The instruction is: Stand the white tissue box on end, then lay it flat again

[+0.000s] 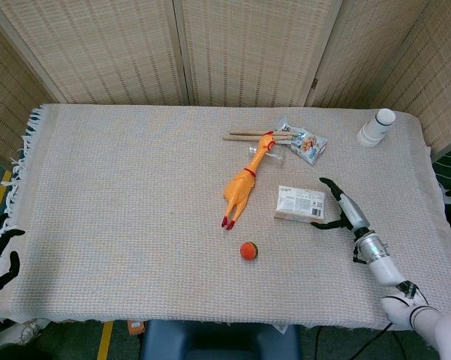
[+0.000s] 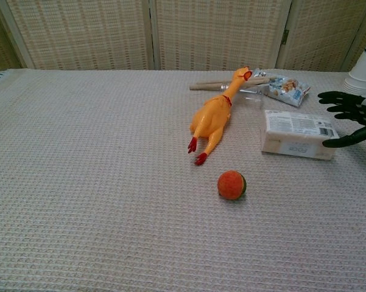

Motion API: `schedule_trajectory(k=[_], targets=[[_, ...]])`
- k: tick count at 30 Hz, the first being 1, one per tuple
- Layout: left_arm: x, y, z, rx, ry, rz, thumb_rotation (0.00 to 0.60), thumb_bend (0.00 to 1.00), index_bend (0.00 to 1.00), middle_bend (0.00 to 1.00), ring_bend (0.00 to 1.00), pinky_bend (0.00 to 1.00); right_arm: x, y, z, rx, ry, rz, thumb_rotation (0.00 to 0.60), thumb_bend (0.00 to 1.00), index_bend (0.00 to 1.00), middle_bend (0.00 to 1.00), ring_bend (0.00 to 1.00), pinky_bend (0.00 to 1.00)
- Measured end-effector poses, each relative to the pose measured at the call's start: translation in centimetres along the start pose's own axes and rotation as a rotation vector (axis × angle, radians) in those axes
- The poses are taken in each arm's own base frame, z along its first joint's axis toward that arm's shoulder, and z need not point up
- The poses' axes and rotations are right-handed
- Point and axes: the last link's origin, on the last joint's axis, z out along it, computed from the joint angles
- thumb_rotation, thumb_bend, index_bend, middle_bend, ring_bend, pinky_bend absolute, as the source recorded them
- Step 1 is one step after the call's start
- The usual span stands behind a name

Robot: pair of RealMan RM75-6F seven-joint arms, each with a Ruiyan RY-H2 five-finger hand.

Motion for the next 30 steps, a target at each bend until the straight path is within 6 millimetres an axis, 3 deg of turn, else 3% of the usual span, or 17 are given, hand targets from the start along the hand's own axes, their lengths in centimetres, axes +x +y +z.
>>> schedule_trajectory(k=[6, 10, 12, 18, 22, 26, 30], targets=[[-0.3, 0.2, 0.1, -0.011, -0.013, 0.000, 0.600, 0.62, 0.30, 0.00, 0.00, 0.10, 0.7, -4.1, -2.4, 0.172, 0.019, -0.061, 0.600, 0.02, 0.00, 0.00, 0.00, 0.00], [-0.5, 0.3, 0.2, -0.020, -0.020, 0.002, 0.600, 0.62, 0.31, 0.00, 0.00, 0.10, 0.7, -7.3, -5.2, 0.288, 0.076, -0.170, 0.600, 0.18, 0.00, 0.00, 0.00, 0.00], [-0.7, 0.7, 0.2, -0.040, -0.025, -0.001, 0.600, 0.62, 0.31, 0.00, 0.00, 0.10, 0.3, -8.3, -7.0, 0.319, 0.102, -0.260, 0.600, 0.18, 0.00, 0.00, 0.00, 0.00], [-1.8, 1.7, 0.1, -0.087, -0.060, 0.009, 0.600, 0.62, 0.31, 0.00, 0.00, 0.10, -0.3, -8.2, -12.5, 0.191, 0.141, -0.659, 0.600, 0.18, 0.00, 0.00, 0.00, 0.00], [-2.1, 2.2, 0.2, -0.101, -0.064, 0.013, 0.600, 0.62, 0.31, 0.00, 0.00, 0.10, 0.3, -8.2, -15.0, 0.057, 0.167, -0.844, 0.600, 0.19, 0.00, 0.00, 0.00, 0.00], [-2.5, 2.1, 0.3, -0.100, -0.076, 0.021, 0.600, 0.62, 0.31, 0.00, 0.00, 0.10, 2.1, -6.9, -17.2, -0.089, 0.185, -0.941, 0.600, 0.19, 0.00, 0.00, 0.00, 0.00], [-2.7, 2.1, 0.4, -0.097, -0.079, 0.029, 0.600, 0.62, 0.31, 0.00, 0.00, 0.10, 4.3, -5.6, -19.5, -0.219, 0.210, -0.889, 0.600, 0.19, 0.00, 0.00, 0.00, 0.00]])
